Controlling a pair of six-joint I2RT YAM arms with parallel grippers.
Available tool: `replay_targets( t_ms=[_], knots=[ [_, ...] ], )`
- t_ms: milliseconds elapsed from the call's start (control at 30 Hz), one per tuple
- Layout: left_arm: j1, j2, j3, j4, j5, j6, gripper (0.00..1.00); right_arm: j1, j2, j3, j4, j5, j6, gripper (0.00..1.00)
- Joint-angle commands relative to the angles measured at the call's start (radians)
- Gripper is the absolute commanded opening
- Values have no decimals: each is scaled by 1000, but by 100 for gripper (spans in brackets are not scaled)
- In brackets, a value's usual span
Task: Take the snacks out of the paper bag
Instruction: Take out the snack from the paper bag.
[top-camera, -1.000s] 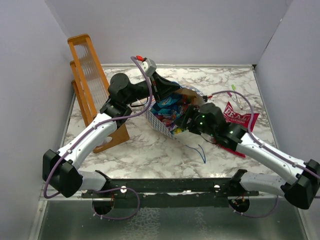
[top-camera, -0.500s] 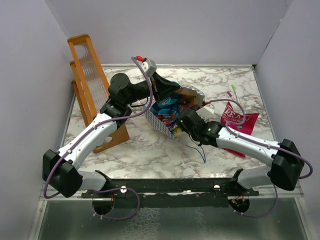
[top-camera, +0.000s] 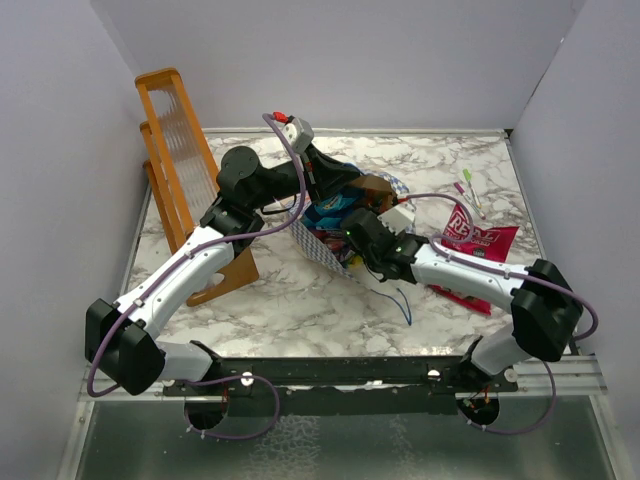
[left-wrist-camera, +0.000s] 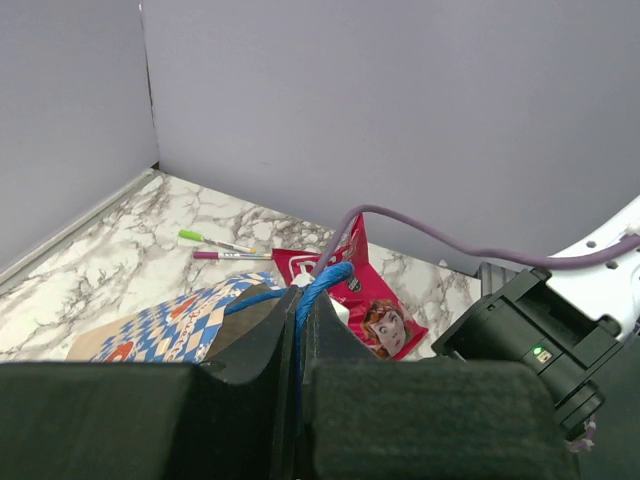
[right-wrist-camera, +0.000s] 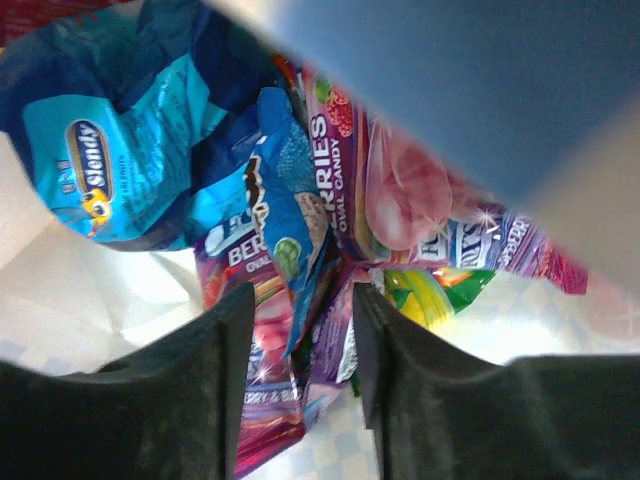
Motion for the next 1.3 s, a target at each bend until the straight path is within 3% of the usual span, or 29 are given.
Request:
replay_targets(
  t_ms=[0, 133, 300, 367, 667, 1067, 1267],
  knots=[
    [-5, -20, 8, 38, 3, 4, 0, -26, 54, 26, 49, 34, 57, 40],
    [-5, -20, 9, 35, 4, 7, 0, -59, 98, 56, 49, -18, 52, 36],
    [-5, -22, 9, 30, 1, 11, 0, -63, 75, 67, 60, -59, 11, 6],
    [-5, -20, 10, 29, 1, 11, 0, -63, 50, 70, 48, -69, -7, 1],
    [-5, -15, 11, 27, -5, 9, 0, -63, -130, 24, -28, -113, -96, 1],
    [-10, -6, 15, 0, -43, 22, 0, -63, -637, -49, -37, -267, -543, 1],
    [-10, -14, 18, -14, -54, 33, 0, -63, -803, 93, -134, -261, -715, 1]
  ],
)
